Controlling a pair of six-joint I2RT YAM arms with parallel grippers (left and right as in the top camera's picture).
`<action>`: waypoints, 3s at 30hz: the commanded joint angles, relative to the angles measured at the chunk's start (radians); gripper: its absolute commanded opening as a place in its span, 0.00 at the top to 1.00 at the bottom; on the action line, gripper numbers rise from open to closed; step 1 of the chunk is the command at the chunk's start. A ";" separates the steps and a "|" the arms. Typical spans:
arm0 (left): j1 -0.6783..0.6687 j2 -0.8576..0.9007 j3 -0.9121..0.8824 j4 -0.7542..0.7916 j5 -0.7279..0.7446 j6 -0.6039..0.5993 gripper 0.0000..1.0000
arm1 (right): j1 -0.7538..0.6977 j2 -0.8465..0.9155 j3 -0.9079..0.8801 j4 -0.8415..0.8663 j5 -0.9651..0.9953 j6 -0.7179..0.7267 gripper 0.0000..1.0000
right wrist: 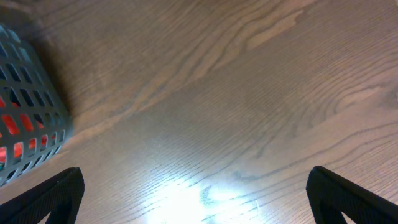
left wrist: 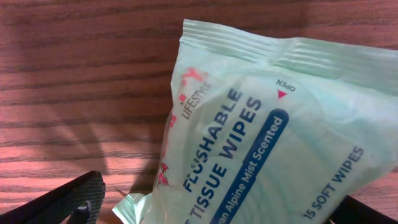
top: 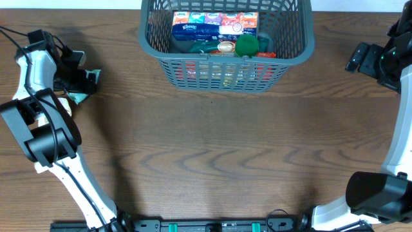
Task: Pack container
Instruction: 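Lower the left gripper onto the mint-green tissue wipes pack and grasp it, then carry the wipes pack over the basket and drop it in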
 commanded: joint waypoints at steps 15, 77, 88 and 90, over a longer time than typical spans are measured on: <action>-0.020 -0.002 -0.035 0.019 -0.005 -0.006 0.39 | -0.004 0.005 -0.002 -0.024 -0.007 -0.011 0.01; -0.697 -0.277 0.205 0.071 0.095 0.353 0.89 | -0.004 0.005 -0.002 -0.042 -0.007 -0.018 0.01; -0.698 -0.249 0.205 0.056 0.095 0.345 0.57 | -0.004 0.005 -0.002 -0.042 -0.007 -0.018 0.01; -0.698 -0.249 0.205 0.056 0.095 0.345 0.40 | -0.004 0.005 -0.002 -0.042 -0.007 -0.018 0.01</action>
